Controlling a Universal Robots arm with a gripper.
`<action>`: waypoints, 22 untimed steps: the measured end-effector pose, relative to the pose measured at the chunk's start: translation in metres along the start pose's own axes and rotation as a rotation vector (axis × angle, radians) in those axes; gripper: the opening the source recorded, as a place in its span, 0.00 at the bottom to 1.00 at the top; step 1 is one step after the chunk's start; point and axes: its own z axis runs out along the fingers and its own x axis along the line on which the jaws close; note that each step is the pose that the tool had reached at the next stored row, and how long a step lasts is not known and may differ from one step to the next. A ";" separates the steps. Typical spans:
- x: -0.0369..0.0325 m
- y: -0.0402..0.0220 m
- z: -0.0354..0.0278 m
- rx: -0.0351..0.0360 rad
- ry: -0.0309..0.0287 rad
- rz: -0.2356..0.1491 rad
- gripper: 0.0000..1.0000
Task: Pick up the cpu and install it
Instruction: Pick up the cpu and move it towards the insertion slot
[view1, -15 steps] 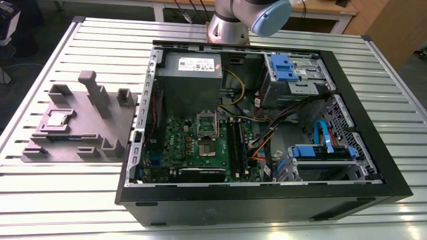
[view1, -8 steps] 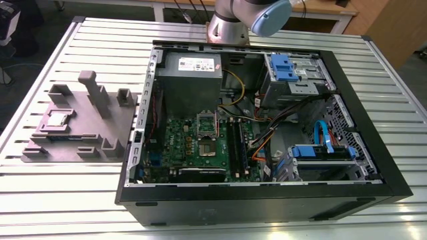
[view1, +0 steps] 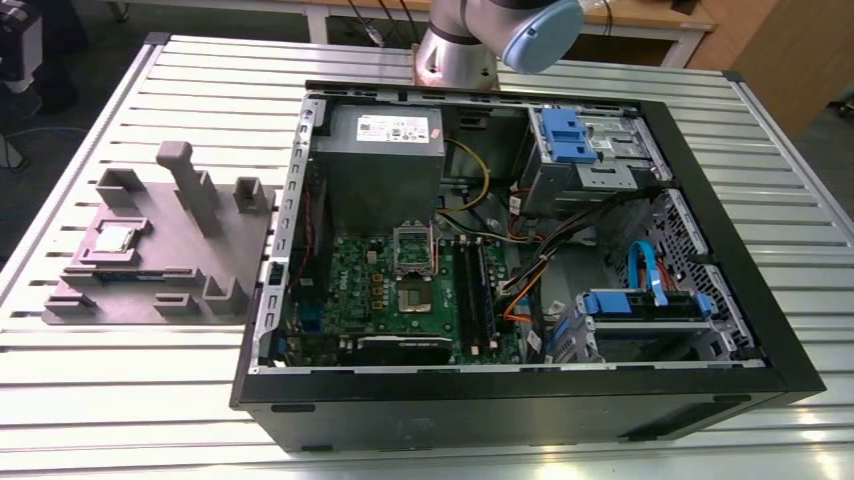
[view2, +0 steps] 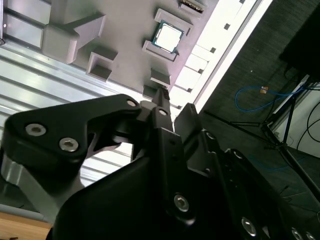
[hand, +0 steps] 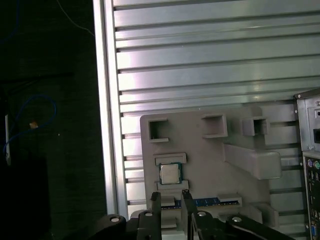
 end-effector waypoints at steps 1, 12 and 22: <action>0.0000 0.0000 0.0000 0.0000 0.0000 0.000 0.29; 0.0001 -0.0001 0.0004 0.0003 0.0009 -0.019 0.59; 0.0001 -0.0002 0.0016 0.0007 0.0022 -0.058 0.59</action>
